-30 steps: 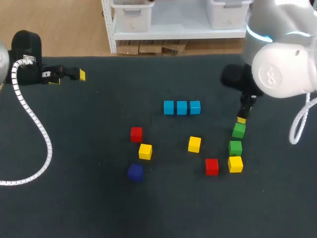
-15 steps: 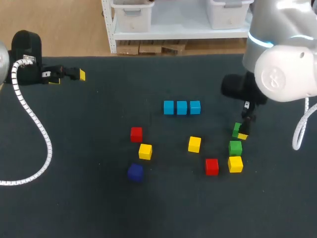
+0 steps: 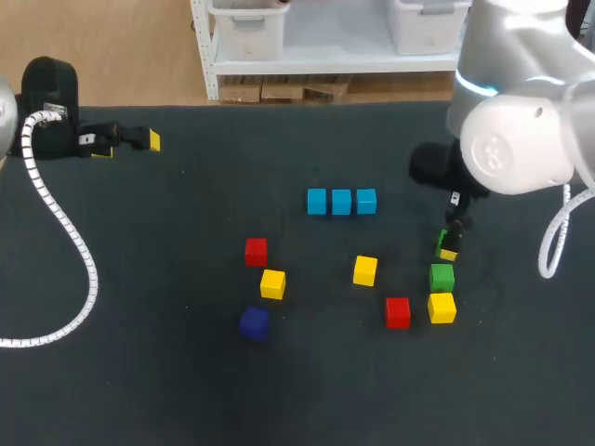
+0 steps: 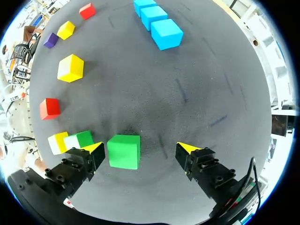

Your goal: Place the blue cubes, place green cubes on the blue cubes, place the yellow cubes on the green cubes, then place the red cubes on the yellow cubes, and place purple cube on the red cubes.

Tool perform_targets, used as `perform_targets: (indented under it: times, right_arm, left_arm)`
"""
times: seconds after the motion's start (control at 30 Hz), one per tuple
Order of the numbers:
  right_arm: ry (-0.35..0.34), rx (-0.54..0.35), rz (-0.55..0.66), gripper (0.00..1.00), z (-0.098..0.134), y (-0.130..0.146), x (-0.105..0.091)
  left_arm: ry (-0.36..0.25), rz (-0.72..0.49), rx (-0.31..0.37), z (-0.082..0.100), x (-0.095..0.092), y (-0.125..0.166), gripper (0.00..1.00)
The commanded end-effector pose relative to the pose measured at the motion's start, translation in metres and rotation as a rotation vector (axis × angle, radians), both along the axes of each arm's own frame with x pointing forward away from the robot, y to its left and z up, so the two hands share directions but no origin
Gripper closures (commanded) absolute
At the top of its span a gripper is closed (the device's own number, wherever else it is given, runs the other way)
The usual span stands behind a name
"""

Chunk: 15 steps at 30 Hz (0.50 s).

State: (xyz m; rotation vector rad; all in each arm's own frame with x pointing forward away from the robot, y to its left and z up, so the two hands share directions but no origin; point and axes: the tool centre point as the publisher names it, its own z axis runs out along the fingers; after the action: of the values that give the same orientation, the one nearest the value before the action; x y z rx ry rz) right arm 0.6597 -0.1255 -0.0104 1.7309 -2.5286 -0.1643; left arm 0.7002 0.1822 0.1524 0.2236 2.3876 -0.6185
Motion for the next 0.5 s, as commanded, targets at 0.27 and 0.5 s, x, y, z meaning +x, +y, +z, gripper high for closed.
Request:
perform_targets:
  times: [0.27,0.5]
  right_arm:
    - [-0.035,0.005,-0.008,1.0,0.021,-0.002,0.004]
    - [-0.06,0.028,0.004,1.0,0.045,0.009,0.014]
  left_arm:
    - [-0.006,-0.007,-0.009,-0.001,0.0,0.002,0.0]
    - [-0.006,-0.007,-0.009,-0.001,0.0,0.002,0.0]
